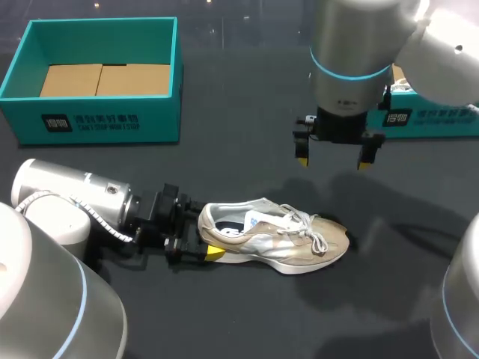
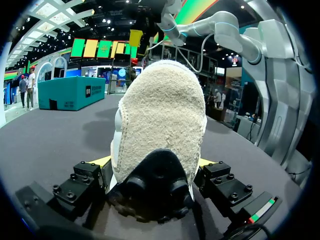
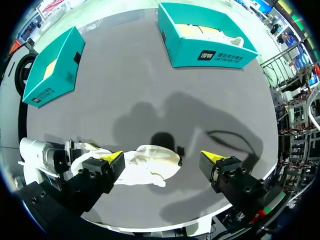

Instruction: Take the shoe out of the shoebox, open the shoe tongue, remove and reinsert the insole, then place the shoe into the shoebox

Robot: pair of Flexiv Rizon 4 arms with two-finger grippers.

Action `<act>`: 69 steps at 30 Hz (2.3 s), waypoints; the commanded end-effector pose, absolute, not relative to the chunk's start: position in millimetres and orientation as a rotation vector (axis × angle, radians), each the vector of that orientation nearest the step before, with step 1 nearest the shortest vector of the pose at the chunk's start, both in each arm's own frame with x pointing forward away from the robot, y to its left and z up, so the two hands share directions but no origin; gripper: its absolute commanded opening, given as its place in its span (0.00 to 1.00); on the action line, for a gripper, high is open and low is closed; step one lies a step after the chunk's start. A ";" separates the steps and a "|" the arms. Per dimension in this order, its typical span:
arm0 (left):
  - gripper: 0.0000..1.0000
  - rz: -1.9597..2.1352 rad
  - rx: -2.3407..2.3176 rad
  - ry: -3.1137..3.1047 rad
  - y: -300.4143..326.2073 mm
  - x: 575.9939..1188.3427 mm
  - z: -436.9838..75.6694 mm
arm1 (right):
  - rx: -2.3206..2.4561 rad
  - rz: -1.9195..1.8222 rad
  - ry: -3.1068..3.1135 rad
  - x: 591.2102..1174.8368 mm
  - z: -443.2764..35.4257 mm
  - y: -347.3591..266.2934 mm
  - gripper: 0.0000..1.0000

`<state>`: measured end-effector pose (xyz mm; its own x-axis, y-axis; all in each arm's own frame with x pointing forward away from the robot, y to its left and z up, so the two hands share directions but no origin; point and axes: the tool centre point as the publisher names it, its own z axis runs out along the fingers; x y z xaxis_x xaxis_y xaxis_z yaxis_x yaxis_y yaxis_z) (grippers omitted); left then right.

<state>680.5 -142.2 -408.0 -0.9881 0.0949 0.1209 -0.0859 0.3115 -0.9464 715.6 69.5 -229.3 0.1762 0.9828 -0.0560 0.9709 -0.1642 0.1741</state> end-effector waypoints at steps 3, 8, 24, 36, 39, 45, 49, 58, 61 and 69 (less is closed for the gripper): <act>0.00 1.759 -0.007 -2.417 -141.5 678.8 -408.3 | 2.265 0.045 1.871 707.1 -238.7 99.1 1.00; 0.00 1.759 -0.007 -2.417 -141.5 678.8 -408.3 | 2.223 0.010 1.860 695.4 -245.8 130.5 1.00; 0.00 1.759 -0.007 -2.417 -141.5 678.8 -408.3 | 2.188 -0.094 1.713 667.6 -258.0 179.3 1.00; 0.00 1.759 -0.007 -2.417 -141.5 678.8 -408.3 | 2.193 -0.164 1.648 658.5 -280.8 207.8 1.00; 0.00 1.759 -0.007 -2.417 -141.5 678.8 -408.3 | 2.194 -0.187 1.640 658.2 -287.1 215.9 1.00; 0.00 1.759 -0.007 -2.417 -141.5 678.8 -408.3 | 2.209 -0.249 1.619 660.5 -304.0 221.5 1.00; 0.00 1.759 -0.007 -2.417 -141.5 678.8 -408.3 | 2.201 -0.303 1.572 660.1 -310.3 225.4 1.00; 0.00 1.759 -0.007 -2.417 -141.5 678.8 -408.3 | 2.182 -0.349 1.485 663.0 -322.8 225.5 1.00; 0.00 1.759 -0.007 -2.417 -141.5 678.8 -408.3 | 2.170 -0.364 1.443 663.2 -325.6 225.9 1.00; 0.00 1.759 -0.007 -2.417 -141.5 678.8 -408.3 | 2.163 -0.402 1.358 667.3 -335.8 219.5 1.00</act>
